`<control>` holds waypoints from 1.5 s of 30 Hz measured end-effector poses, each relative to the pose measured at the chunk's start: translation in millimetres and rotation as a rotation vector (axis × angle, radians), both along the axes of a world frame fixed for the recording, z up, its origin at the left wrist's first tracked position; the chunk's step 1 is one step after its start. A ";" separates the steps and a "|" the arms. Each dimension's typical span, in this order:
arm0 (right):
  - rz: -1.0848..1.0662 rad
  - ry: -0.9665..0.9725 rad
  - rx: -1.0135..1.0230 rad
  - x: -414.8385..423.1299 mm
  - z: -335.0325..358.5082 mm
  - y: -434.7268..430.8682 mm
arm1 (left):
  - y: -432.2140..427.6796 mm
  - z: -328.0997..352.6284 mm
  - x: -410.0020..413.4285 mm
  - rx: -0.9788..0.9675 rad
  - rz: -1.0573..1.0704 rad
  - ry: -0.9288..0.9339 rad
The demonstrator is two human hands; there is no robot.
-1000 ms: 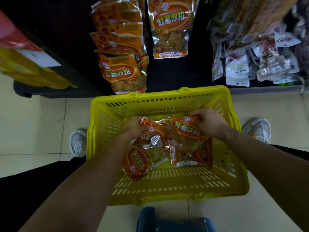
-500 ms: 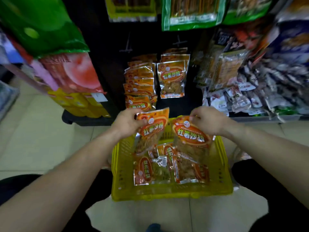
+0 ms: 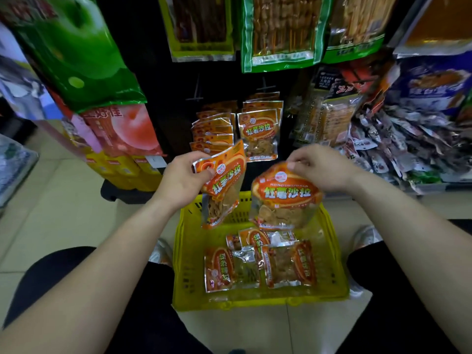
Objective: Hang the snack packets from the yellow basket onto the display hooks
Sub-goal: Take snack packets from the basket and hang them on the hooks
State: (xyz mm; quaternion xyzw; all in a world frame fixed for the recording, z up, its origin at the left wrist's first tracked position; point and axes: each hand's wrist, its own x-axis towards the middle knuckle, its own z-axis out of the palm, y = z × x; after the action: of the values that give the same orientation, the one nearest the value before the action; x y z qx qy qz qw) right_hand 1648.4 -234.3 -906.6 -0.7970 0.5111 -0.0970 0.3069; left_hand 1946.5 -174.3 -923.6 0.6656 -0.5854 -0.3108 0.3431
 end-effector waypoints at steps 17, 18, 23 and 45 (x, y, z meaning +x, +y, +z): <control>-0.065 0.002 -0.302 29.3 -6.6 -4.6 | -27.4 -2.9 -53.9 0.109 -0.172 0.255; -0.096 -0.012 -0.297 29.8 -7.7 -6.1 | -27.6 -2.8 -55.6 0.111 -0.171 0.273; -0.216 -0.117 -0.281 30.6 -10.9 -10.4 | -25.3 -5.0 -61.9 0.099 -0.210 0.208; -0.098 -0.039 -0.198 24.4 -5.8 -23.4 | -38.5 -6.6 -56.4 -0.010 -0.135 -0.057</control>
State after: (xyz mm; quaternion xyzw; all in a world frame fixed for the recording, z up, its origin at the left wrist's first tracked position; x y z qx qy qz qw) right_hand 1672.8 -257.8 -912.3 -0.7955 0.5312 -0.1774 0.2314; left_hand 1890.1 -212.8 -930.2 0.6315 -0.6399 -0.3114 0.3078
